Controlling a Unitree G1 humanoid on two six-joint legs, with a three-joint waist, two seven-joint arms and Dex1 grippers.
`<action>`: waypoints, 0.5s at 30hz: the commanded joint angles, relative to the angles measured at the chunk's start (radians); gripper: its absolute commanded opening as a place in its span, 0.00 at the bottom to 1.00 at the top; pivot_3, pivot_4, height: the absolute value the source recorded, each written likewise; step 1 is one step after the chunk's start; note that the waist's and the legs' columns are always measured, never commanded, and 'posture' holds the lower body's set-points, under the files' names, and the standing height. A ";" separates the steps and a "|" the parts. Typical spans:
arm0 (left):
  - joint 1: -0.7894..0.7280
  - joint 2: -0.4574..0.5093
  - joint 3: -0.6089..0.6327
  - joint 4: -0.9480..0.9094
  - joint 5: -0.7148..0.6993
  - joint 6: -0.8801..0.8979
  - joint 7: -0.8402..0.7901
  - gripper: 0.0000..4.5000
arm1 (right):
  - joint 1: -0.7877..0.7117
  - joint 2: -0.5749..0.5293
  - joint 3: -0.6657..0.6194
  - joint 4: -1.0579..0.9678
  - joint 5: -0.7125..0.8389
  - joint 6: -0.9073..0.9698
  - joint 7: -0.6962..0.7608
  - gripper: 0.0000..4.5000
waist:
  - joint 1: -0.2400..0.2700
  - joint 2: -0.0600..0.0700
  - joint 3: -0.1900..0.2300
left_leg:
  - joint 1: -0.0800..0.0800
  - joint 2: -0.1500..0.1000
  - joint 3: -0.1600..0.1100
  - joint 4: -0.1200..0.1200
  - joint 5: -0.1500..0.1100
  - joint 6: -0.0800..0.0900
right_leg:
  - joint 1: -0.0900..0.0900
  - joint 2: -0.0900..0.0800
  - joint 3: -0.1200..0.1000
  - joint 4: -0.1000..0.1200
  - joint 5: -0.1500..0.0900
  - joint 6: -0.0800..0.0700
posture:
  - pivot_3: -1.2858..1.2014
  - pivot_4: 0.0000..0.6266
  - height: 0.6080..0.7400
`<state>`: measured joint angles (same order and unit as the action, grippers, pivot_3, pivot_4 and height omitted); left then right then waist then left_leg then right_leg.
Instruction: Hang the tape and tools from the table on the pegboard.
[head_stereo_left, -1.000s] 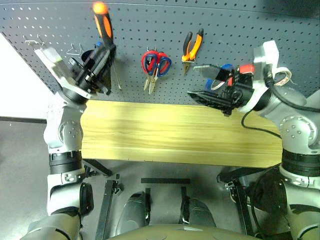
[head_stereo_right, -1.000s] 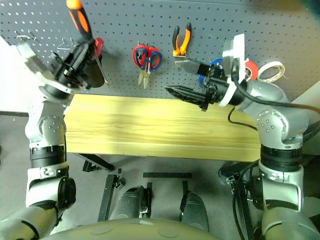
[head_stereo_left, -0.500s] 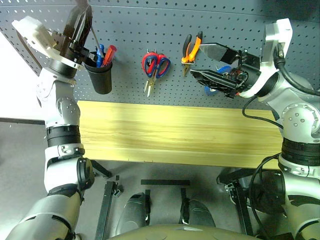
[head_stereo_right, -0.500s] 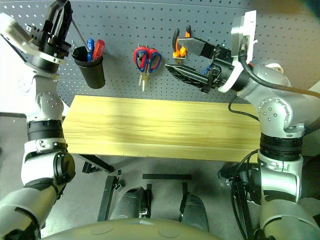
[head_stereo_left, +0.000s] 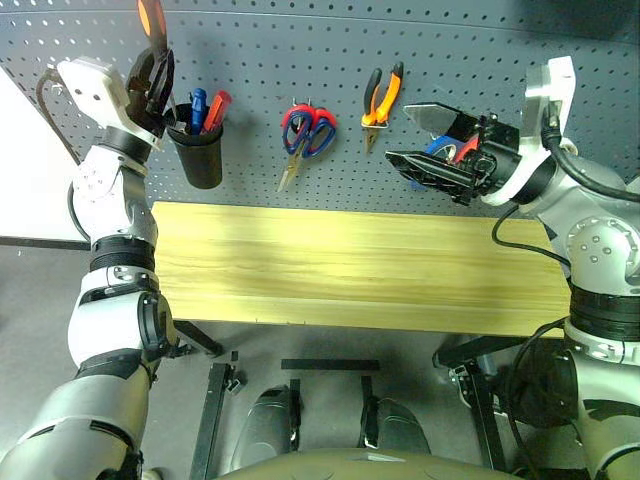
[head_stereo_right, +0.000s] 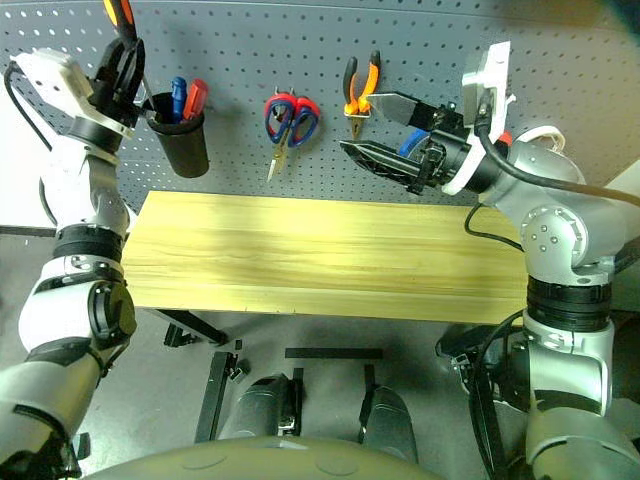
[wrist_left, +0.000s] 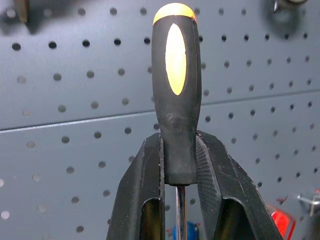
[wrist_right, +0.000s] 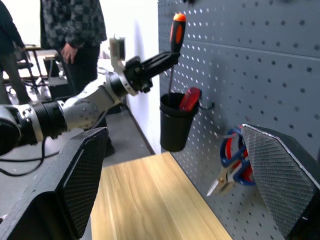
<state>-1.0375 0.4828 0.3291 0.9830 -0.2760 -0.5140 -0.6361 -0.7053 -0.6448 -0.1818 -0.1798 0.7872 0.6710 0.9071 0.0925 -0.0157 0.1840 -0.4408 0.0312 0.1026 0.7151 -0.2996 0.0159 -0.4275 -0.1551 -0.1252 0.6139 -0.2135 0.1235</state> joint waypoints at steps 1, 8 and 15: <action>-0.028 0.028 -0.013 0.015 0.028 -0.027 0.013 0.28 | 0.002 -0.017 -0.024 -0.046 0.005 -0.016 -0.004 1.00 | 0.000 0.000 0.000 | 0.000 0.000 0.000 0.000 0.000 0.000 | 0.000 0.000 0.000 0.000 0.000 0.000 | 0.59 0.16 0.78; -0.020 0.019 0.003 0.001 0.016 -0.065 0.022 0.78 | 0.010 -0.021 -0.033 -0.056 0.011 -0.015 -0.009 1.00 | 0.000 0.000 0.000 | 0.000 0.000 0.000 0.000 0.000 0.000 | 0.000 0.000 0.000 0.000 0.000 0.000 | 0.59 0.17 0.78; 0.157 -0.020 -0.027 -0.373 -0.324 0.317 -0.508 0.99 | 0.114 -0.068 -0.076 -0.099 0.036 0.027 -0.020 1.00 | -0.001 0.000 0.000 | -0.001 0.000 0.000 0.001 0.000 0.000 | 0.000 -0.001 0.000 0.000 0.000 0.000 | 0.59 0.18 0.78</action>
<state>-0.9138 0.4459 0.3238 0.7058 -0.5219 -0.3020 -1.0146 -0.6114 -0.6869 -0.2042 -0.2433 0.8027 0.6891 0.8870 0.0918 -0.0157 0.1840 -0.4412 0.0311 0.1026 0.7161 -0.2997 0.0159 -0.4276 -0.1556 -0.1250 0.6143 -0.2135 0.1235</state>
